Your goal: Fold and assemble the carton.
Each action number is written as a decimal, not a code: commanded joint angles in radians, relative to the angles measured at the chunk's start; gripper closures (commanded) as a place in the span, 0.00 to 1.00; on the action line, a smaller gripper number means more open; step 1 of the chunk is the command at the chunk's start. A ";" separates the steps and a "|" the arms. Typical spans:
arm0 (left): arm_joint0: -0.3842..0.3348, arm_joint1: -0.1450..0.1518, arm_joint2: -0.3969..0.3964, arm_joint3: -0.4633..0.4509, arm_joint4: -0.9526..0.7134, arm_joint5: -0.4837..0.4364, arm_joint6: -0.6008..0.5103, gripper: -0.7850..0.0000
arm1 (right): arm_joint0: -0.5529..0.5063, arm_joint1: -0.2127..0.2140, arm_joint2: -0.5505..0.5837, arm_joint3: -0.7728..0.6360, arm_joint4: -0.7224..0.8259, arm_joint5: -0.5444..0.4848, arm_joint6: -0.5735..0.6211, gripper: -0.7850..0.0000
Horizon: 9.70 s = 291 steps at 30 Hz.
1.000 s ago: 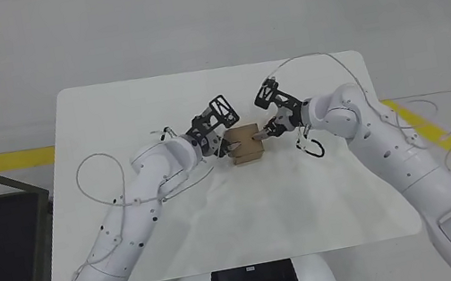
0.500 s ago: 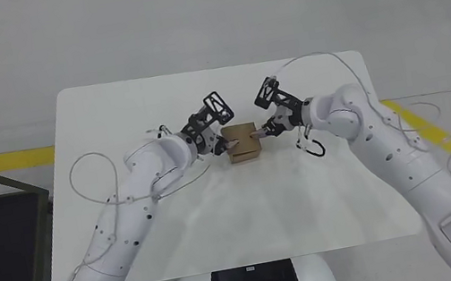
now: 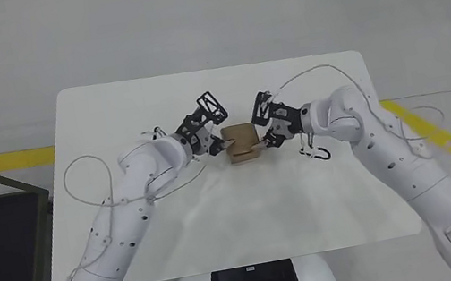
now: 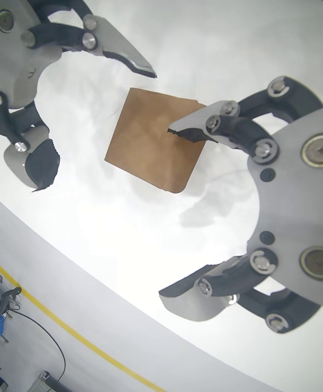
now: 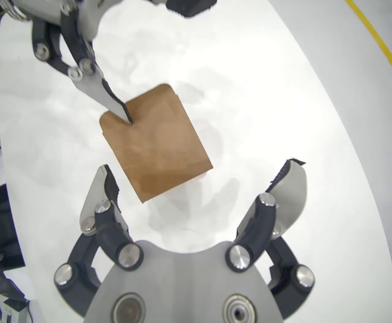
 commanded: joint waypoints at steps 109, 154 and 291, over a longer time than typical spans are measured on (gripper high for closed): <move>0.047 0.029 -0.058 -0.020 -0.021 0.014 0.017 0.00 | 0.092 -0.050 -0.029 0.273 0.104 -0.012 -0.087 0.00; -0.041 0.009 0.038 0.069 -0.007 -0.007 -0.004 0.00 | 0.086 -0.064 -0.056 0.235 0.105 -0.002 -0.064 0.00; 0.018 0.017 -0.023 -0.092 -0.041 -0.001 -0.029 0.00 | 0.000 -0.002 0.020 0.028 0.029 0.086 -0.009 0.00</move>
